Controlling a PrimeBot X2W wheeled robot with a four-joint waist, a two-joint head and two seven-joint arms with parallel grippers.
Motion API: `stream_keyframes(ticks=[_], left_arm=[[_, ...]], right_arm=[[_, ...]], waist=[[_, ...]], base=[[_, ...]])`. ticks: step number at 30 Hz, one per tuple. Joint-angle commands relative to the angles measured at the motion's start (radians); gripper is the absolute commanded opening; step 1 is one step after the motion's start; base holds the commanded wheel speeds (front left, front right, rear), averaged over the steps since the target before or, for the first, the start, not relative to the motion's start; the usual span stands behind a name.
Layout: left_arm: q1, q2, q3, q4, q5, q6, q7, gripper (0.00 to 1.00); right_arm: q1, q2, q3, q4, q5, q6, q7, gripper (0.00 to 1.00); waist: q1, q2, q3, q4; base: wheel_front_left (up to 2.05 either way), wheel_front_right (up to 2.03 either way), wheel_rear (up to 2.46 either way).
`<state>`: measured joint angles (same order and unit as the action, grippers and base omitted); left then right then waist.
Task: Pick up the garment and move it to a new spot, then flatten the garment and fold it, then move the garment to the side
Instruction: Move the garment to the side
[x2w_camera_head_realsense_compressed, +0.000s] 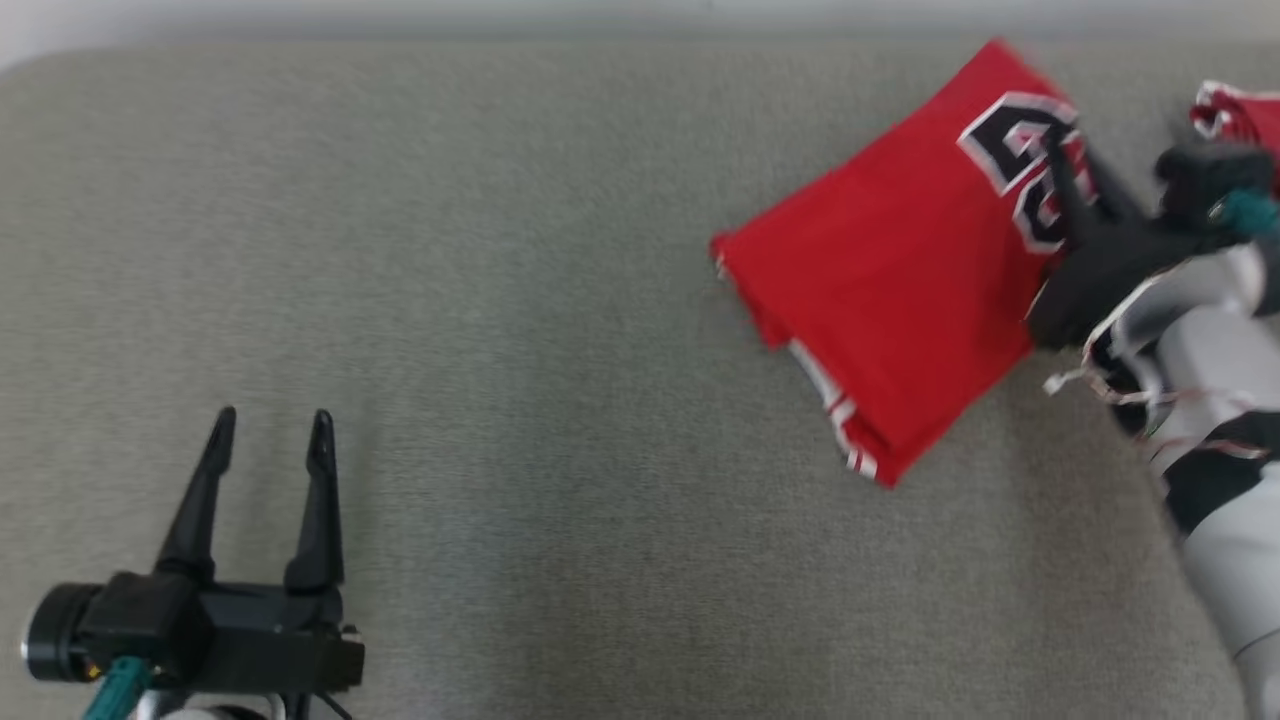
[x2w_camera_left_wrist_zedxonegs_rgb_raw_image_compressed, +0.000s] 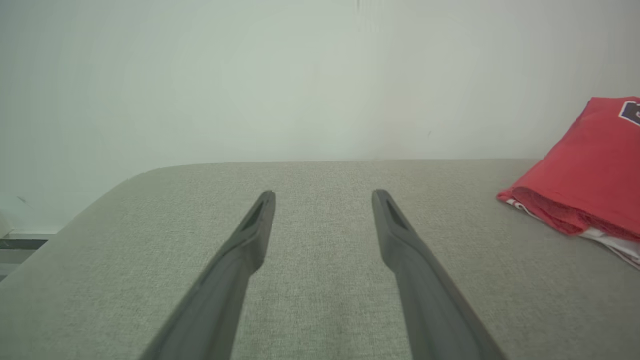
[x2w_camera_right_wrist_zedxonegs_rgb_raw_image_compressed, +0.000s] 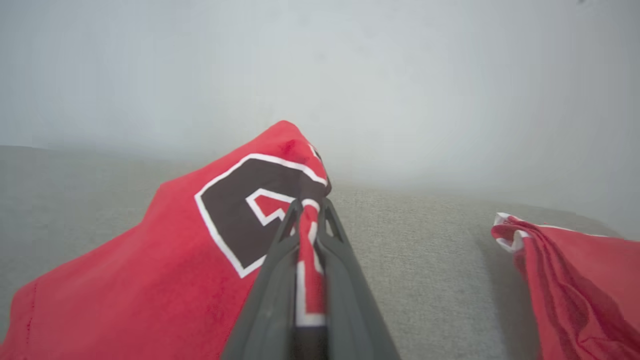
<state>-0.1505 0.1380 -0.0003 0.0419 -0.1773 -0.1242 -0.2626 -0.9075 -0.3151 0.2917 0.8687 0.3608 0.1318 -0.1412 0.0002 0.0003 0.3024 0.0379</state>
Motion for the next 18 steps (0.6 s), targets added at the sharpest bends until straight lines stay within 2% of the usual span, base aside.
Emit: stream_keyframes(ticks=[1,10,18], left_arm=[[-0.019,0.012,0.002,-0.006,0.005,-0.004,-0.003,1.0],[-0.067,0.08,0.013,-0.056,0.007,-0.007,-0.003,1.0],[-0.068,0.111,0.01,-0.092,0.014,-0.003,-0.003,1.0]], right_arm=[[-0.021,-0.015,-0.003,-0.004,0.005,-0.003,-0.003,0.0],[-0.187,-0.127,-0.033,0.003,0.019,-0.003,0.017,0.0],[-0.272,-0.248,-0.061,0.014,0.025,-0.003,0.06,0.0]], waist=[[-0.0002,-0.0003,0.112,-0.093],[-0.0002,-0.0003,0.226,-0.187],[-0.0002,-0.0003,0.26,-0.22]], base=[[0.0,0.0,0.0],[0.0,0.0,0.0],[0.0,0.0,0.0]])
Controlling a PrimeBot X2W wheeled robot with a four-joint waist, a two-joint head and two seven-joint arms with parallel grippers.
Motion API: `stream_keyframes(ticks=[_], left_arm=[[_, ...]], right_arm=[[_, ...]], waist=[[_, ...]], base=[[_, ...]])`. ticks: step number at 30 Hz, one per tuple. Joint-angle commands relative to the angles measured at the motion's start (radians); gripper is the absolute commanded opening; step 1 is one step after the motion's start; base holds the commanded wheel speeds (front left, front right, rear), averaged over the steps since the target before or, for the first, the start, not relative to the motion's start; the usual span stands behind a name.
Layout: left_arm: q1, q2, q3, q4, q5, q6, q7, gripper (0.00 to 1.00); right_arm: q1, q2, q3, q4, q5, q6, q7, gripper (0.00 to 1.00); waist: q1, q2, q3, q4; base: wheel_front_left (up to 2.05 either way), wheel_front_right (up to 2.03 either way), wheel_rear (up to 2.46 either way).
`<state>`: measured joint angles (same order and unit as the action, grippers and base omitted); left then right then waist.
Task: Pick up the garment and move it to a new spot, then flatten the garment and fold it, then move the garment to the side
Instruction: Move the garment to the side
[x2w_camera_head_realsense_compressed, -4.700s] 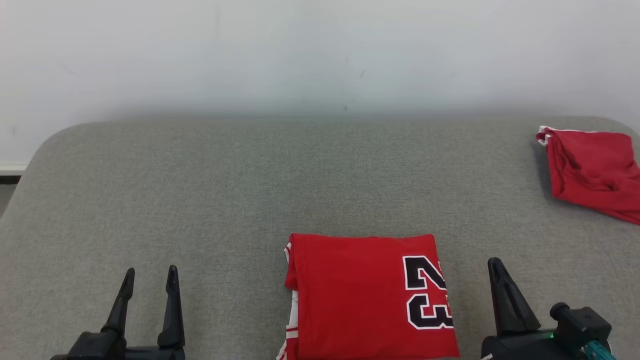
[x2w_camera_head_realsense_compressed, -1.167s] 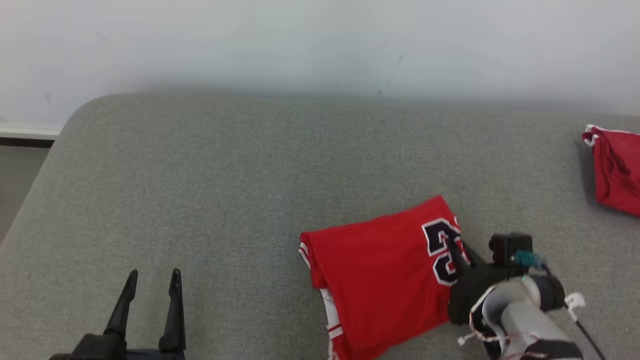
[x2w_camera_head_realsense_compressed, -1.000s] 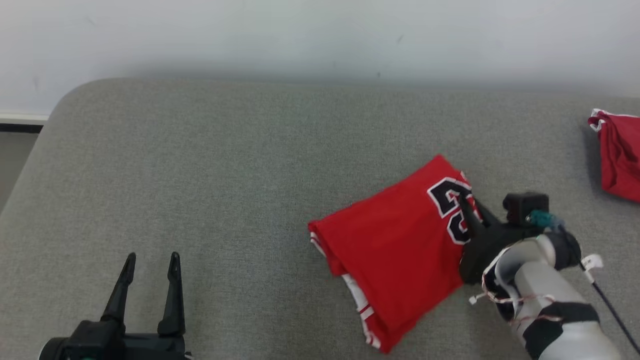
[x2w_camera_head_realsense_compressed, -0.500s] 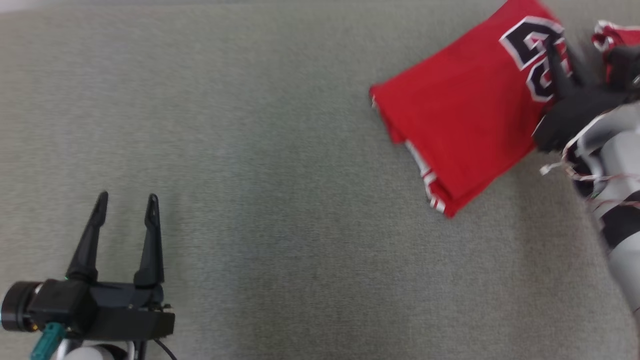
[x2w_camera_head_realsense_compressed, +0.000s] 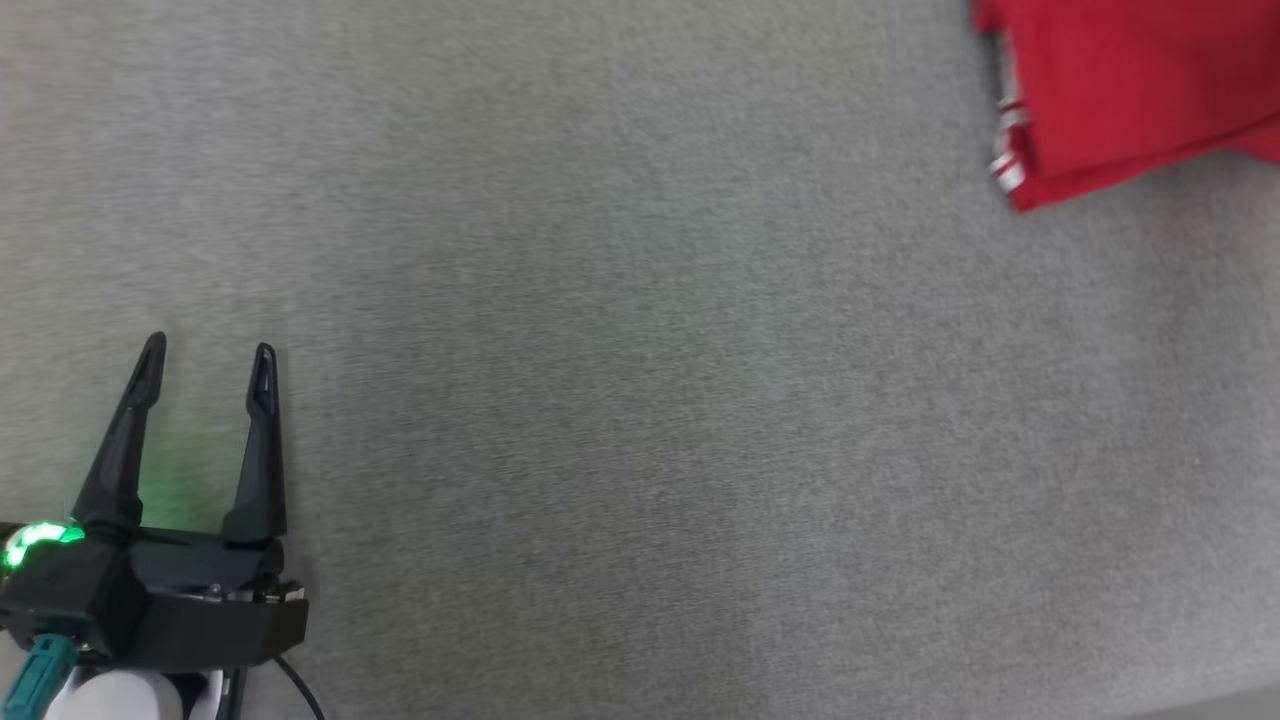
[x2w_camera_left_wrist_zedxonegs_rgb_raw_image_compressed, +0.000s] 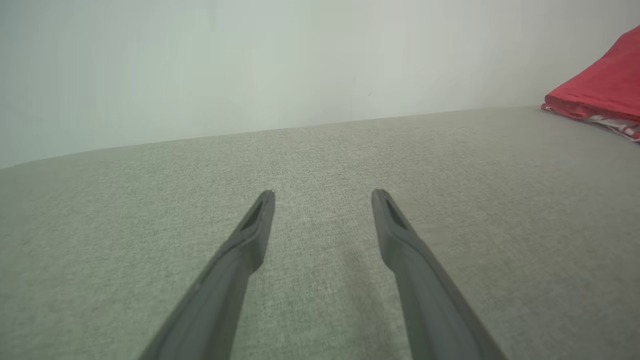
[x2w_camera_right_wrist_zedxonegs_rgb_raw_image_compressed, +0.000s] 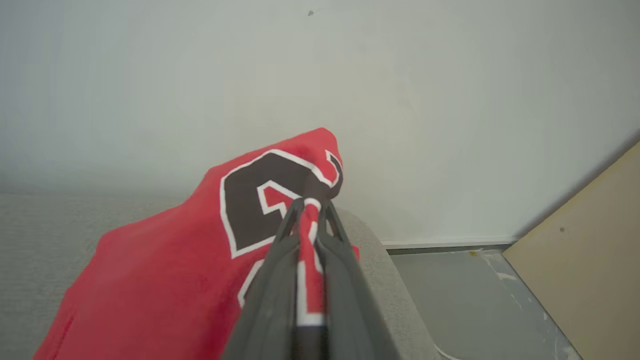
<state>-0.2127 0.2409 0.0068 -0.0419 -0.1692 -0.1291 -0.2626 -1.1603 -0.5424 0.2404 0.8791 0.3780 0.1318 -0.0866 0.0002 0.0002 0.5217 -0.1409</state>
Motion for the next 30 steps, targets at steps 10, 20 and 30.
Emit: stream_keyframes(ticks=[10,20,30], left_arm=[[0.006,0.026,0.006,-0.062,0.004,0.012,0.008,1.0],[0.015,0.038,0.008,-0.093,0.0,0.024,0.019,1.0],[0.029,0.033,0.011,-0.062,-0.015,0.034,0.012,1.0]], right_arm=[[-0.076,-0.134,-0.004,0.065,-0.004,-0.003,0.066,0.0],[-0.108,-0.12,-0.009,0.162,-0.049,-0.003,0.057,1.0],[-0.121,-0.077,-0.001,0.147,-0.079,-0.003,-0.06,1.0]], waist=[[-0.0002,-0.0002,0.062,-0.044],[-0.0002,-0.0002,0.09,-0.049],[-0.0002,-0.0002,0.034,-0.047]], base=[[0.0,0.0,0.0],[0.0,0.0,0.0],[0.0,0.0,0.0]])
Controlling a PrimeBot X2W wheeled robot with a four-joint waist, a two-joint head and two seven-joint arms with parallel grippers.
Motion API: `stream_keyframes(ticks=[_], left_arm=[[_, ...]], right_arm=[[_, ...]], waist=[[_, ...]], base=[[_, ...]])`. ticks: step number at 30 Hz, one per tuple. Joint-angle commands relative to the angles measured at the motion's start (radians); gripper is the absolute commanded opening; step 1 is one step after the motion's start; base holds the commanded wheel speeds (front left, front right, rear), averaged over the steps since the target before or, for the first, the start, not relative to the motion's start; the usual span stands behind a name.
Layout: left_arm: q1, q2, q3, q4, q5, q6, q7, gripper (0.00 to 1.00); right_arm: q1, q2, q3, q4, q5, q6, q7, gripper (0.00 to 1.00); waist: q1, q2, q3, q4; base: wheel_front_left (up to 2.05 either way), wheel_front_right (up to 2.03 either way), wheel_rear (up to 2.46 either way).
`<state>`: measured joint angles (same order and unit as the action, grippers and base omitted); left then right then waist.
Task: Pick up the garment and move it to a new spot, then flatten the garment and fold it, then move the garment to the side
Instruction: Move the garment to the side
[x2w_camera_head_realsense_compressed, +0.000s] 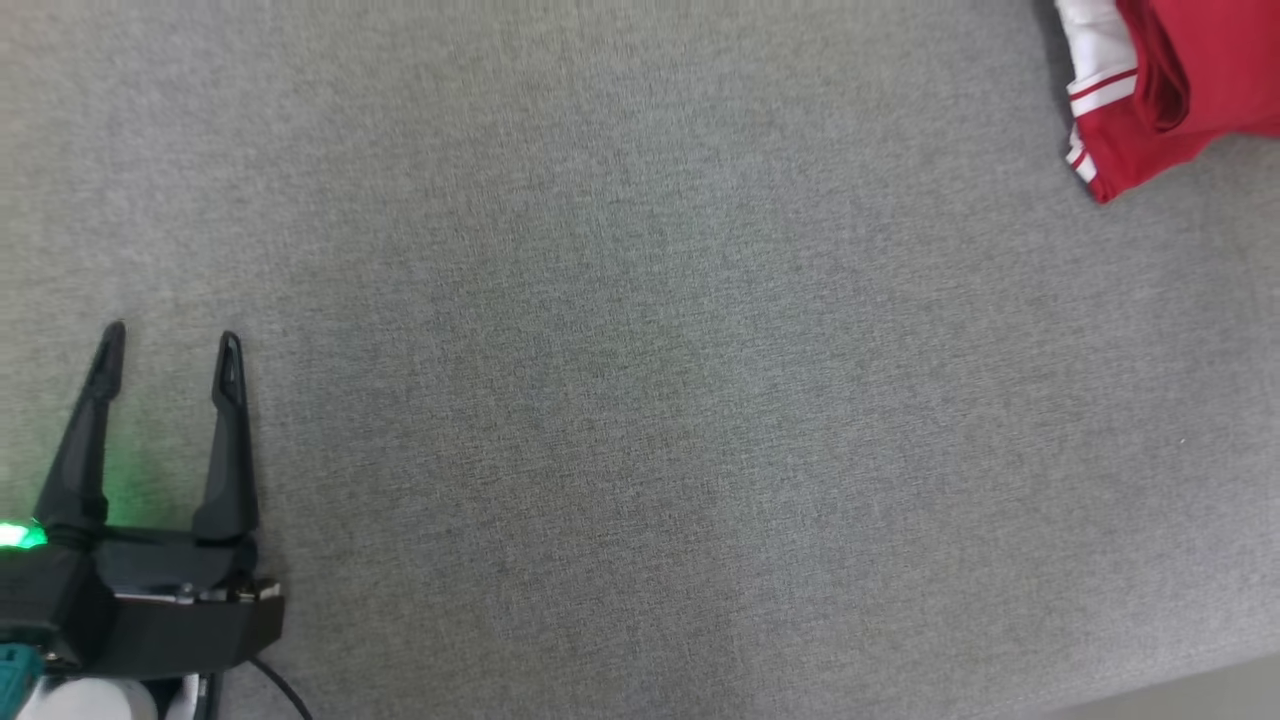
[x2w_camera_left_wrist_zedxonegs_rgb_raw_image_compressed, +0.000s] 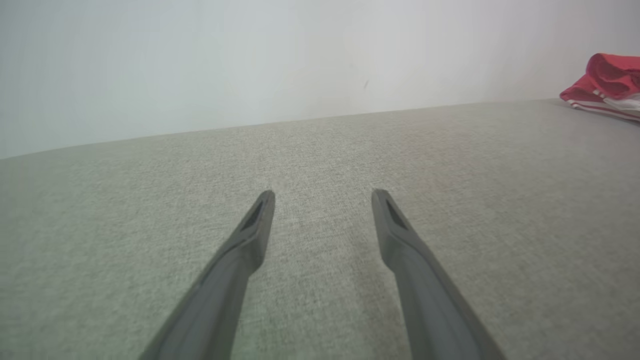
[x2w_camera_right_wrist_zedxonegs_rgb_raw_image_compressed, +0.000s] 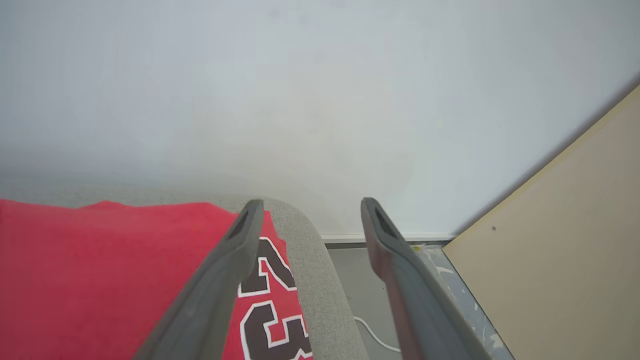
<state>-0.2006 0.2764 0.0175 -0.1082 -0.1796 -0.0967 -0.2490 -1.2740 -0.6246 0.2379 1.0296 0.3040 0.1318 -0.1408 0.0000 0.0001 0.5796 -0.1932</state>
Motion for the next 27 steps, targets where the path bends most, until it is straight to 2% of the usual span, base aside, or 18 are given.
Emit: stream_keyframes(ticks=[1,9,14,27], left_arm=[[0.019,-0.007,0.0,0.011,-0.007,0.005,-0.004,1.0],[0.066,-0.045,0.004,0.065,-0.027,0.017,-0.014,1.0],[0.106,-0.073,0.004,0.091,-0.029,0.021,-0.016,1.0],[0.178,-0.122,0.013,0.115,-0.012,0.012,-0.016,1.0]], right_arm=[[-0.006,0.013,0.003,-0.01,-0.006,-0.003,-0.019,1.0],[0.065,0.085,0.023,-0.106,0.005,-0.003,-0.095,1.0],[0.172,0.144,0.009,-0.197,0.015,-0.003,-0.117,1.0],[0.639,0.315,-0.122,-0.494,-0.03,-0.003,-0.124,1.0]], waist=[[0.0,-0.0001,-0.039,0.01],[0.0,-0.0001,-0.175,0.055],[0.0,-0.0001,-0.264,0.085],[0.0,-0.0001,-0.418,0.163]], base=[[0.0,0.0,0.0],[0.0,0.0,0.0],[0.0,0.0,0.0],[0.0,0.0,0.0]])
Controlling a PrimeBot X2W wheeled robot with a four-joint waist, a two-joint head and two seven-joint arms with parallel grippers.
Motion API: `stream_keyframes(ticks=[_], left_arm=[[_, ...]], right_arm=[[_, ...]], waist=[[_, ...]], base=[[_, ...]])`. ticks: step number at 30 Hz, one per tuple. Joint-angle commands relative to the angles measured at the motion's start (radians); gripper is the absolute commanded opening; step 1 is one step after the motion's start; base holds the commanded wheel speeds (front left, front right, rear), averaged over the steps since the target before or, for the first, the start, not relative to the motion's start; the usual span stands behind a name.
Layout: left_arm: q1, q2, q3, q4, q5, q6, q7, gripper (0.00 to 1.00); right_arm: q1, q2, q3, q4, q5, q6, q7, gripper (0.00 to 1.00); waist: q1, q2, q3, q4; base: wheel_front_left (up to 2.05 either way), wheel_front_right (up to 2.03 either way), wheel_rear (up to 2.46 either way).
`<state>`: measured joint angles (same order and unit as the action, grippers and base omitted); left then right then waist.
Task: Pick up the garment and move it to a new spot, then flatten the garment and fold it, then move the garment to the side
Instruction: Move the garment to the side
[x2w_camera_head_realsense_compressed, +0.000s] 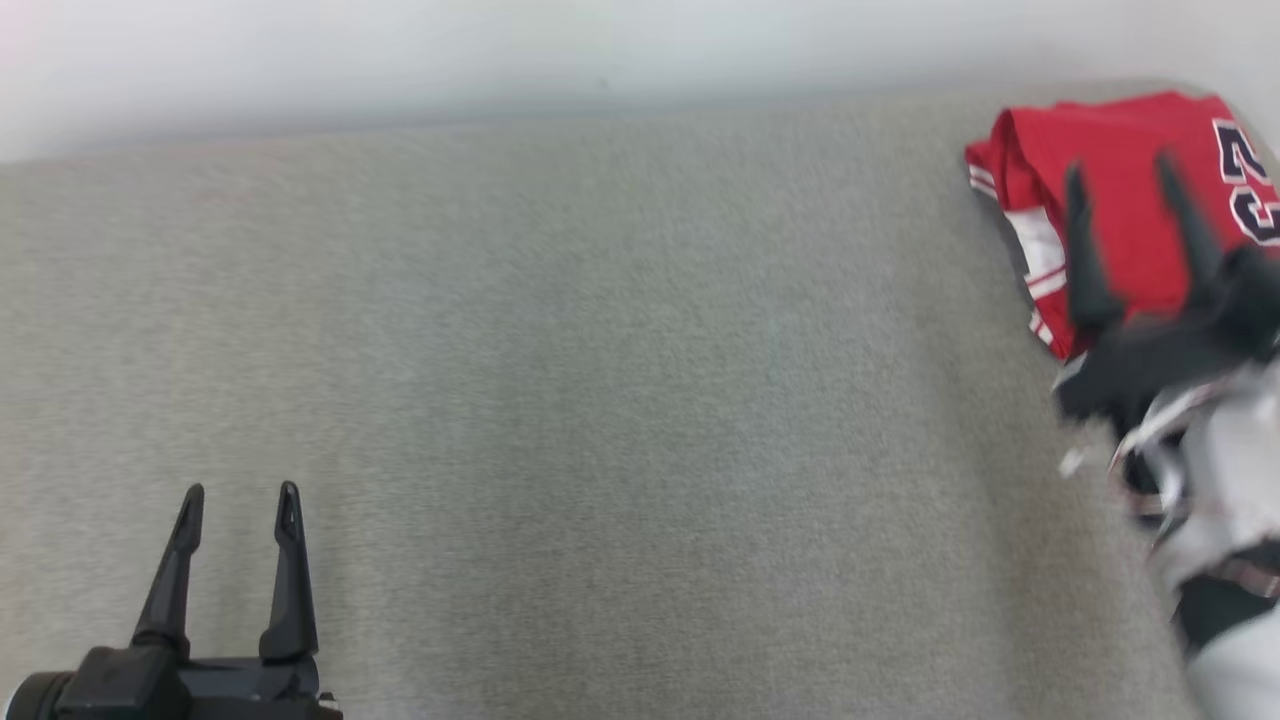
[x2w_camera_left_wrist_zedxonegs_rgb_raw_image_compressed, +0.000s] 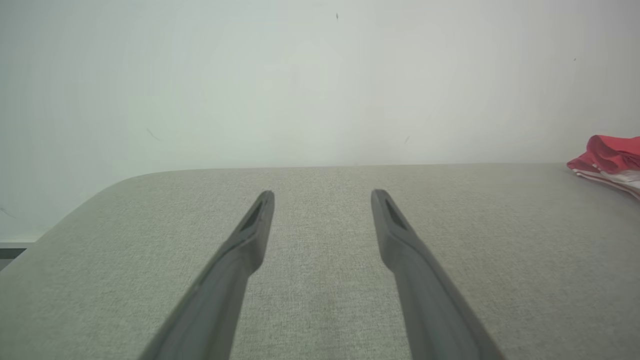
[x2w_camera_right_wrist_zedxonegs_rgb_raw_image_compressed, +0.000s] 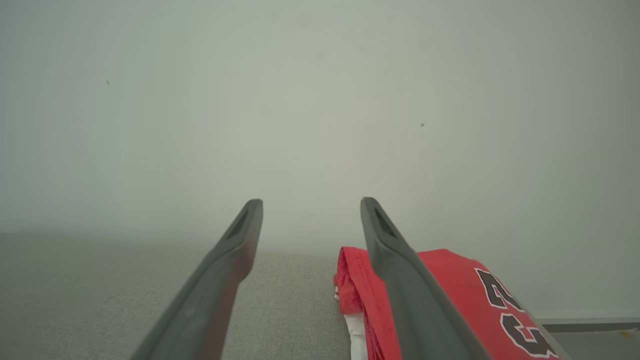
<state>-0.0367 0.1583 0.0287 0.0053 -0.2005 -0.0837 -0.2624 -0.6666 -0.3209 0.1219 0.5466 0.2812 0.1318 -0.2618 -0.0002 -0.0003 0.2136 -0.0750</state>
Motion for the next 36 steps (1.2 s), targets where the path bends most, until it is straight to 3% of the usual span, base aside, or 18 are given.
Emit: stream_keyframes(ticks=[1,12,25,36], left_arm=[[0.015,-0.004,0.002,0.002,0.009,-0.001,-0.003,1.0],[0.06,-0.026,0.016,0.019,0.016,-0.01,-0.003,1.0],[0.094,-0.045,0.012,0.04,0.023,-0.019,-0.003,1.0],[0.124,-0.048,0.007,0.061,0.017,-0.029,-0.003,1.0]], right_arm=[[0.032,0.012,-0.006,-0.011,-0.007,-0.003,-0.003,1.0],[0.392,0.141,-0.093,-0.203,-0.039,-0.003,0.013,1.0],[0.658,0.246,-0.133,-0.385,-0.073,-0.003,0.038,1.0],[0.772,0.269,-0.124,-0.473,-0.083,-0.003,0.058,1.0]], waist=[[0.0002,0.0003,-0.052,0.045],[0.0002,0.0003,-0.142,0.084],[0.0002,0.0003,-0.192,0.124],[0.0002,0.0003,-0.229,0.128]], base=[[0.0,0.0,0.0],[0.0,0.0,0.0],[0.0,0.0,0.0],[0.0,0.0,0.0]])
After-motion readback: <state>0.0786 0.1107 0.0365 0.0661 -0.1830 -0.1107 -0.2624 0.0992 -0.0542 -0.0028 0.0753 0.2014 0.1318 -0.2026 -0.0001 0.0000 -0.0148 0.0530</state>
